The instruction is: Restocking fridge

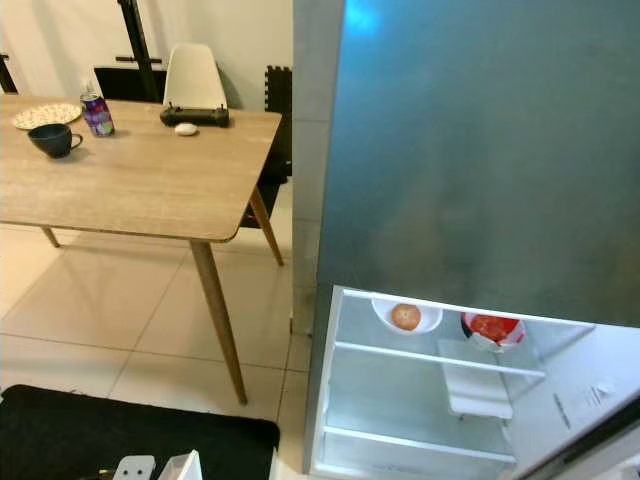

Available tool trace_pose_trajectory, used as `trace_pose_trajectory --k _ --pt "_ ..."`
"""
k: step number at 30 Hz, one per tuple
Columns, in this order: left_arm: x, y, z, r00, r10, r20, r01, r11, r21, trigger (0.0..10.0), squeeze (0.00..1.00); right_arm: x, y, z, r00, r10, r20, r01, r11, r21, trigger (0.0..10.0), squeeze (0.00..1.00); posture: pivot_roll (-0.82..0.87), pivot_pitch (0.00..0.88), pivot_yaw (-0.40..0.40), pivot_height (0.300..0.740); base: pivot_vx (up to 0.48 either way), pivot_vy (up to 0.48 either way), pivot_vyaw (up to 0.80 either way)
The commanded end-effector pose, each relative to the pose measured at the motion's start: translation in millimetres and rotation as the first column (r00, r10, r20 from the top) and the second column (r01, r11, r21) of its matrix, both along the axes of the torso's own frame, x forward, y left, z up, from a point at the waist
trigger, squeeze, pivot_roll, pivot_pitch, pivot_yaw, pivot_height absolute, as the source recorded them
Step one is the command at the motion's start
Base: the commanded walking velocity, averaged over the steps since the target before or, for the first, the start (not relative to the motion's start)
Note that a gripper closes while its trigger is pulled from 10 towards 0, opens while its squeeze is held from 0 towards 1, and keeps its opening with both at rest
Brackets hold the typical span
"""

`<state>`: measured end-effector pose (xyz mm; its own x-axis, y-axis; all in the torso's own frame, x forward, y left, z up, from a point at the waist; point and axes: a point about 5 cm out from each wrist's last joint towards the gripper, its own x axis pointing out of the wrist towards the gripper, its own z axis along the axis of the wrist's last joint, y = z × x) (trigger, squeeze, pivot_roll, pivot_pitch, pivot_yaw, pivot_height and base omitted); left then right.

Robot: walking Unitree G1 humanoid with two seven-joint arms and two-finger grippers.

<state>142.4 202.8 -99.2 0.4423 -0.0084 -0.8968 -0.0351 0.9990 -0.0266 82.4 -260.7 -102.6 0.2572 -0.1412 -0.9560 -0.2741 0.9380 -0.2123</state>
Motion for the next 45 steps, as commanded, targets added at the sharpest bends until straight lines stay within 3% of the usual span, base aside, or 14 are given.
trace_pose_trajectory --k 1,12,26,33,45 --pt "-1.0 -0.8 0 1.0 -0.01 -0.005 0.01 1.0 -0.007 10.0 0.0 0.8 -3.8 1 1.0 -0.01 0.009 0.01 1.0 -0.006 10.0 0.0 -0.09 0.0 -0.019 0.74 0.0 -0.461 0.0" --pt "0.2 -2.7 0 1.0 0.018 0.004 -0.018 1.0 -0.024 10.0 0.0 12.0 -4.4 4 0.999 0.001 0.035 -0.001 1.0 -0.006 10.0 0.0 -0.08 0.0 -0.023 0.74 0.0 -0.084 0.0" --pt "0.3 -5.0 0 1.0 0.027 0.011 -0.027 0.999 -0.036 10.0 0.0 14.0 -4.1 5 1.0 0.001 0.031 -0.001 1.0 0.012 10.0 0.0 -0.09 0.0 -0.024 0.74 0.0 0.0 -0.77" --pt "5.0 -8.7 1 1.0 -0.006 0.026 0.008 0.999 -0.053 10.0 0.0 20.9 -3.0 6 0.998 0.016 0.059 -0.017 1.0 0.017 10.0 0.0 -0.09 0.0 -0.023 0.74 0.0 -0.183 0.0" --pt "2.9 -7.2 0 0.999 0.025 0.025 -0.024 0.998 -0.05 10.0 0.0 24.0 -2.4 7 0.997 0.027 0.066 -0.028 0.999 0.026 10.0 0.0 -0.08 0.0 -0.025 0.74 0.0 -0.181 0.0"
